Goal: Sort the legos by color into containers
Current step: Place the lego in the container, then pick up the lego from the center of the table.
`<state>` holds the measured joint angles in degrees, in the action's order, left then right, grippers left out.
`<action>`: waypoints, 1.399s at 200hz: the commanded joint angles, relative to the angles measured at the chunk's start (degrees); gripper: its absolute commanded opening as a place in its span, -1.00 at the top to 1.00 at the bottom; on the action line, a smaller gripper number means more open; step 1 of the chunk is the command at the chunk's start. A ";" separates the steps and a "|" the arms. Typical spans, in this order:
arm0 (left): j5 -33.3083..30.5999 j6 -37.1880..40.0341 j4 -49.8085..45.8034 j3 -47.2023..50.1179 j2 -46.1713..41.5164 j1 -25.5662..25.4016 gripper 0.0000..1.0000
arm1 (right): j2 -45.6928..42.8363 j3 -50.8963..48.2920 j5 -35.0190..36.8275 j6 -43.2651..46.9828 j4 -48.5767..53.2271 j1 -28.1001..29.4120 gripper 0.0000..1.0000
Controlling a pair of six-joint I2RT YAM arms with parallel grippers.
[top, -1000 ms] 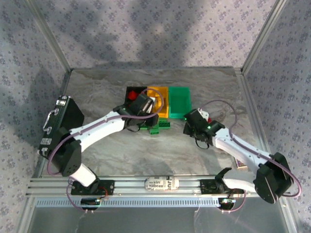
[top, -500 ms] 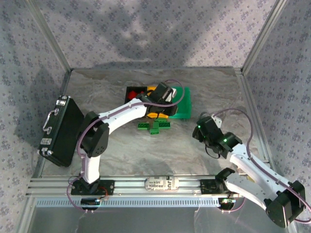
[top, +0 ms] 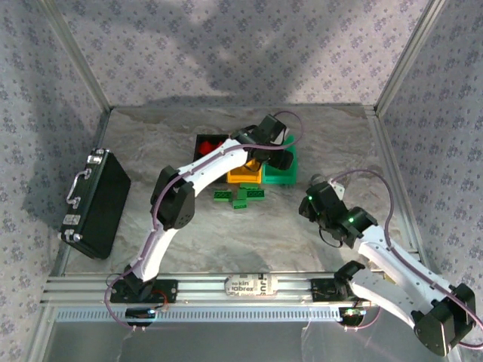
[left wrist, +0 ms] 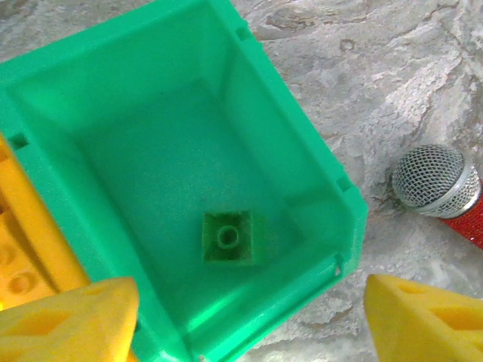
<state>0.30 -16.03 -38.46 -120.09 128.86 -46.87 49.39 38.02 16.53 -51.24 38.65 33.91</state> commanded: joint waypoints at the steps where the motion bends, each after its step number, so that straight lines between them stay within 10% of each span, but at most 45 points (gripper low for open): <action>1: -3.27 0.31 -2.32 0.18 -4.01 0.30 -0.65 | 0.44 -0.21 -0.70 0.18 -0.18 0.62 -0.13; 149: -6.48 -8.84 17.83 63.67 -50.07 -0.08 -0.68 | 22.68 9.86 -5.09 5.79 -8.96 10.88 -0.43; 280: -12.07 -20.18 7.15 91.29 -83.87 0.16 -0.70 | 55.76 35.21 -7.36 7.57 -6.54 16.97 -0.83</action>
<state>-10.35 -34.04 -27.49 -30.96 48.56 -46.89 101.65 68.38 8.56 -44.29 28.01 50.19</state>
